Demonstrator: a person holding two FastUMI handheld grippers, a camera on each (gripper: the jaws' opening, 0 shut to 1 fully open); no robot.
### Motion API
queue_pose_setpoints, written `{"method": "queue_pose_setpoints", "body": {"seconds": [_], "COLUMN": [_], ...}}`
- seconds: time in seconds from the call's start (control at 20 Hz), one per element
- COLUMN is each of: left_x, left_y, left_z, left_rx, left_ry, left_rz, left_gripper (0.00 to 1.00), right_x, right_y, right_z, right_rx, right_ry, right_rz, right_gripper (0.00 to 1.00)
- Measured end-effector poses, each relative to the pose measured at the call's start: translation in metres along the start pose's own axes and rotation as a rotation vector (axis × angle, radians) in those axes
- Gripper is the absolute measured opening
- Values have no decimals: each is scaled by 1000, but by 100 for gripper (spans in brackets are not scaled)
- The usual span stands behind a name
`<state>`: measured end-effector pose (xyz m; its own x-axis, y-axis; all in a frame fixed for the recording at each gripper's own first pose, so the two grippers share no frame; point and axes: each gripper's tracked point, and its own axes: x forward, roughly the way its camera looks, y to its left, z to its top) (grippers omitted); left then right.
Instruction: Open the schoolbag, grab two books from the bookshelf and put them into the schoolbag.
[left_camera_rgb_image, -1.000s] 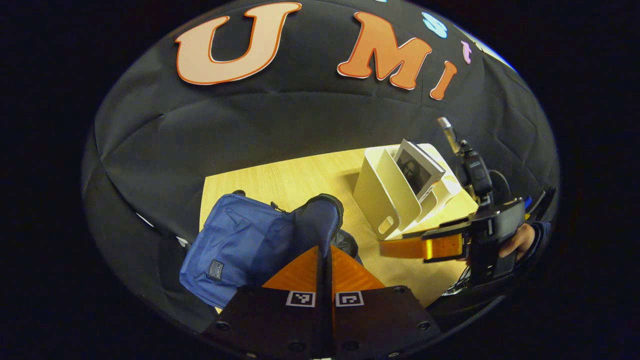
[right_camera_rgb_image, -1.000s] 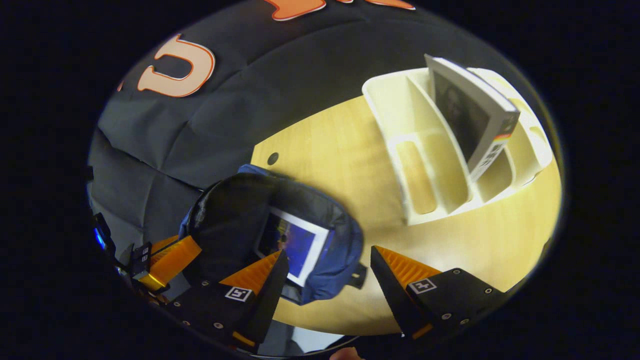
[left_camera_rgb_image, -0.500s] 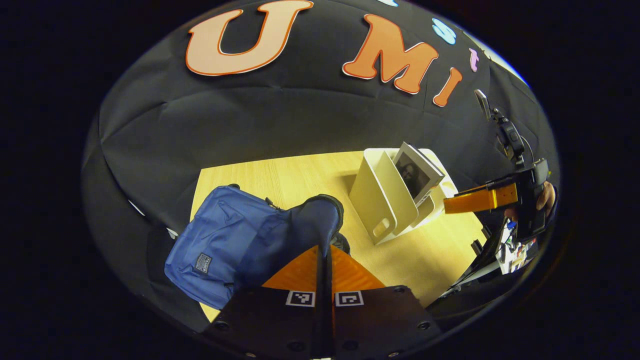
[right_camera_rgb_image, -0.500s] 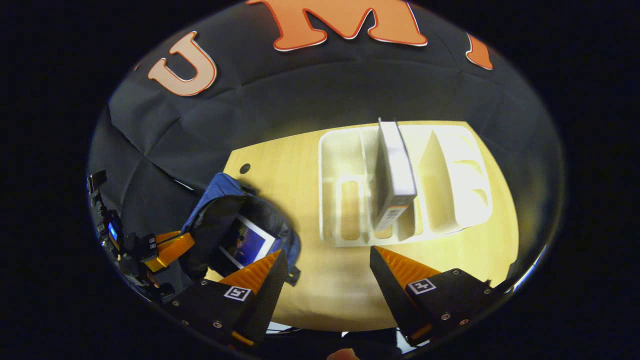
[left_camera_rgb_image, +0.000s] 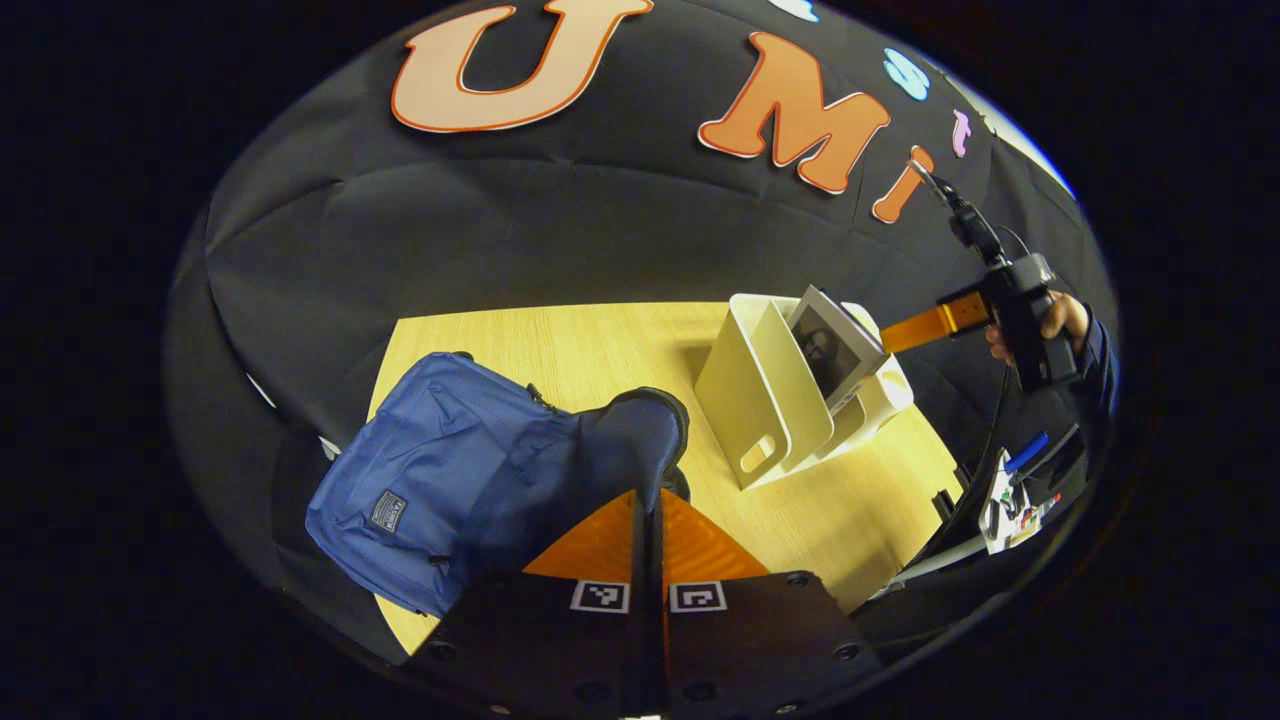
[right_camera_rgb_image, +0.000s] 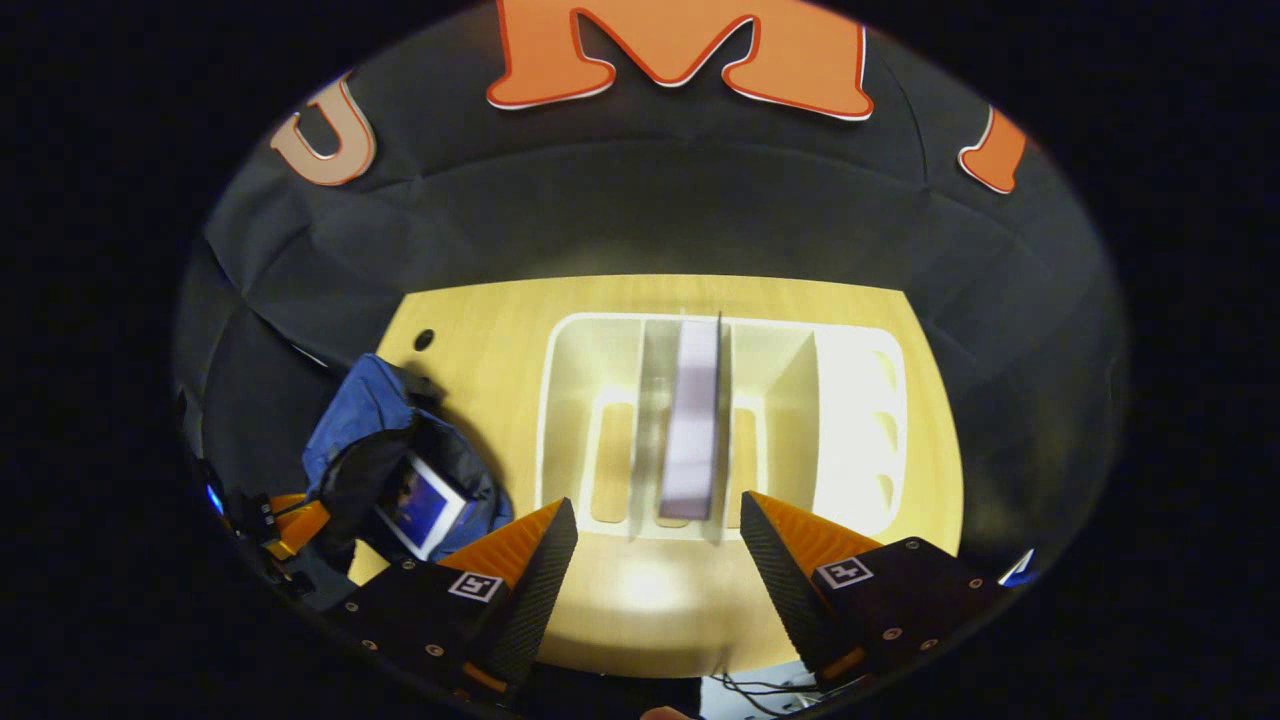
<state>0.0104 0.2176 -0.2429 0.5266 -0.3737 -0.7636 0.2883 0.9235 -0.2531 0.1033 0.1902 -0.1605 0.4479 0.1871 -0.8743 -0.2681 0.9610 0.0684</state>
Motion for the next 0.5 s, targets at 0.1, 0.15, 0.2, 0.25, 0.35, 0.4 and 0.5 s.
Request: {"method": "queue_pose_setpoints", "body": {"seconds": [0.1, 0.15, 0.2, 0.25, 0.35, 0.4, 0.5], "left_x": [2, 2, 1, 1, 2, 4, 4], "left_y": [-1, -1, -2, -1, -1, -1, -2], "left_z": [-2, -4, -4, -6, -8, -8, -10], "left_rx": [-9, -14, -20, -23, -33, -36, -45], "left_ry": [3, 4, 5, 4, 8, 7, 9], "left_rz": [-3, -3, -3, -3, -4, -4, -5], "left_gripper": [1, 1, 1, 1, 1, 1, 1], "right_x": [15, 23, 29, 36, 48, 52, 59], "right_y": [-3, -4, -6, -7, -9, -10, -17], "right_z": [1, 2, 5, 7, 12, 15, 27], "right_rx": [6, 8, 8, 7, 13, 23, 31], "right_ry": [56, 81, 101, 123, 168, 187, 208], "right_rz": [0, 0, -6, -9, -9, -14, -37], "right_gripper": [98, 98, 98, 98, 98, 96, 89]}}
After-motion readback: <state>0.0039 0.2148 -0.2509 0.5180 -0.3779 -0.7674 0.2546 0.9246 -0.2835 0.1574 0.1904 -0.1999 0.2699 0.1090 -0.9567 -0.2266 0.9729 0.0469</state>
